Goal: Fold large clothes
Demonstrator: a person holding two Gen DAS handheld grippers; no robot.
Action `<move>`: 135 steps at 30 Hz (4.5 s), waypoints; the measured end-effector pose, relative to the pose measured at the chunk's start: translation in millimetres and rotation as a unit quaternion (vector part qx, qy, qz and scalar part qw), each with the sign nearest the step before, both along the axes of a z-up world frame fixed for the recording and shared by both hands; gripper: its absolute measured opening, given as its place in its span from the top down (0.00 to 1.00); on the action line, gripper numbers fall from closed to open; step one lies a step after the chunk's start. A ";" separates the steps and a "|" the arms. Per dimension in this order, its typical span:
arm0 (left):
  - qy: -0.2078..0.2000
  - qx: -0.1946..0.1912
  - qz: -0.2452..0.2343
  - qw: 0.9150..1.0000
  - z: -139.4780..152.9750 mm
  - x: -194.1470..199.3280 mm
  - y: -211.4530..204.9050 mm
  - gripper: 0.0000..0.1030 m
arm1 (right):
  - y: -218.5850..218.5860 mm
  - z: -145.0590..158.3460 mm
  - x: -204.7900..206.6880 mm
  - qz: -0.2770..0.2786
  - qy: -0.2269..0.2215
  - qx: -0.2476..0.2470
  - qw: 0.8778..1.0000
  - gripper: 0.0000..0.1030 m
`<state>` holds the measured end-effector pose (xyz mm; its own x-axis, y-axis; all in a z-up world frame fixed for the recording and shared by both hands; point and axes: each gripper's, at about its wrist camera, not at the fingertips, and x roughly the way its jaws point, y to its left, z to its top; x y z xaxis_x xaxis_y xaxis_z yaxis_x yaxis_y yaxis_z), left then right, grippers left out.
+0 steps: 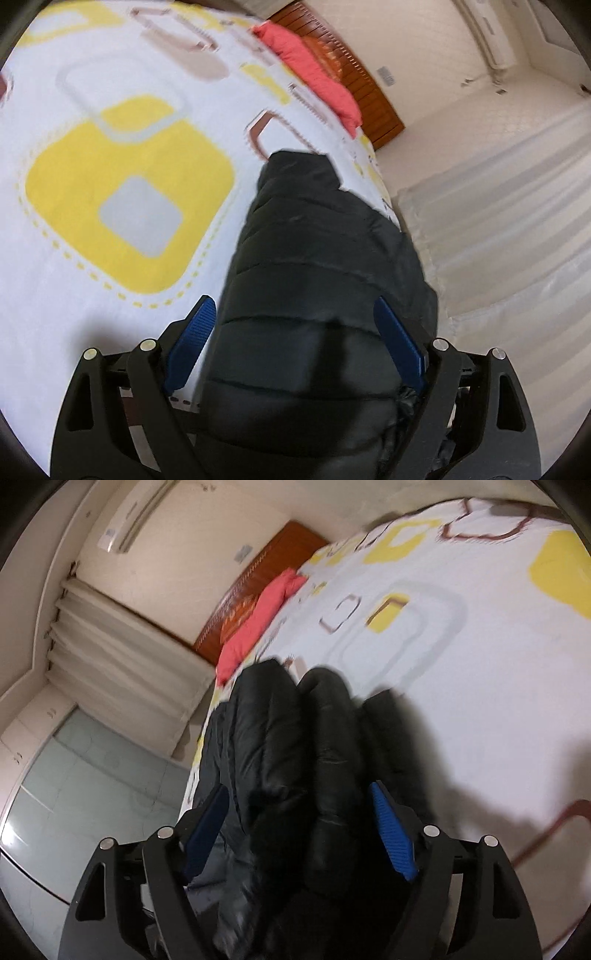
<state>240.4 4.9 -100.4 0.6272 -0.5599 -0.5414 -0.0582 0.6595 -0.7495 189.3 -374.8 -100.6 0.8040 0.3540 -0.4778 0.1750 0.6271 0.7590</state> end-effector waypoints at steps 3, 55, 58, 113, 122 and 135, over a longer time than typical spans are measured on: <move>0.017 -0.013 -0.009 1.000 -14.7 2.0 7.3 0.15 | 11.0 -2.4 12.2 0.021 0.017 -0.029 0.999 0.34; 0.028 0.069 -0.094 0.993 -46.0 -38.7 -24.9 0.09 | -0.2 -48.4 -90.2 0.043 0.079 0.013 0.996 0.44; 0.021 0.067 -0.078 0.994 -32.4 -44.4 -8.0 0.09 | -3.9 -32.1 -93.4 0.023 0.087 -0.029 0.995 0.27; 0.090 0.003 -0.063 0.994 -51.5 84.3 -44.0 0.02 | -39.5 -41.1 60.2 0.011 0.093 -0.075 0.993 0.14; 0.077 0.003 -0.089 0.993 -54.5 92.0 -56.9 0.02 | -48.1 -65.0 67.2 0.065 0.075 0.017 0.995 0.11; 0.036 0.013 -0.123 0.992 -49.4 86.3 -69.0 0.04 | -34.2 -70.5 66.2 0.105 0.041 0.041 0.993 0.37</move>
<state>326.7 -64.1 -149.8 0.4324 -0.6767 -0.5959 0.0544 0.6792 -0.7319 255.6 -409.0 -171.0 0.6676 0.5507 -0.5010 0.1098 0.5927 0.7979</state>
